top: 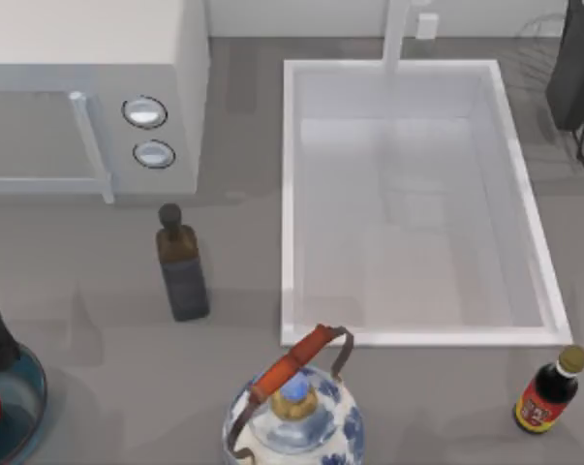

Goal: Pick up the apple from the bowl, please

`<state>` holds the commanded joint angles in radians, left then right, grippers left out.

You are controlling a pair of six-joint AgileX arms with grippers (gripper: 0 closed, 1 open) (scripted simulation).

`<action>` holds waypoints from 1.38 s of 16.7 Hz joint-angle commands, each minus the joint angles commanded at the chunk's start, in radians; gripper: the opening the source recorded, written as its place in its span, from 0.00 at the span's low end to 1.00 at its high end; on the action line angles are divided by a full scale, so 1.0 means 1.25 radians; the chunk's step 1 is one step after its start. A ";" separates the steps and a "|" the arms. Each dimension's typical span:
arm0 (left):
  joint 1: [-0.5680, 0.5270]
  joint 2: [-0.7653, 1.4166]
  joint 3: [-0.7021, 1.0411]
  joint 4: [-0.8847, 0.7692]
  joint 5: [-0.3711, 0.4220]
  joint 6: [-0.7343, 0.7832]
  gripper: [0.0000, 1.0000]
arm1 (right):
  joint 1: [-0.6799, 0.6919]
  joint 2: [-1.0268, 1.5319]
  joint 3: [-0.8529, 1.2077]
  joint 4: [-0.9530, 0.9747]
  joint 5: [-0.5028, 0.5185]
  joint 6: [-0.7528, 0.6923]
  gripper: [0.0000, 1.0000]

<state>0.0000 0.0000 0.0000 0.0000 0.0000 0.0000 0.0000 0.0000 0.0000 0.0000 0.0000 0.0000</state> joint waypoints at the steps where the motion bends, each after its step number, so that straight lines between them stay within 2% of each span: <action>1: 0.000 0.000 0.000 0.000 0.000 0.000 1.00 | 0.000 0.000 0.000 0.000 0.000 0.000 1.00; 9: 0.000 0.001 0.001 -0.001 0.000 0.000 1.00 | 0.000 0.000 0.000 0.000 0.000 0.000 1.00; 12: 0.006 0.054 0.044 -0.053 0.000 0.007 1.00 | 0.000 0.000 0.000 0.000 0.000 0.000 1.00; 16: 0.023 0.241 0.174 -0.234 0.000 0.026 1.00 | 0.000 0.000 0.000 0.000 0.000 0.000 1.00; 23: 0.059 0.711 0.453 -0.649 0.001 0.068 1.00 | 0.000 0.000 0.000 0.000 0.000 0.000 1.00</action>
<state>0.0742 0.8881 0.5659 -0.8111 0.0006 0.0848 0.0000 0.0000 0.0000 0.0000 0.0000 0.0000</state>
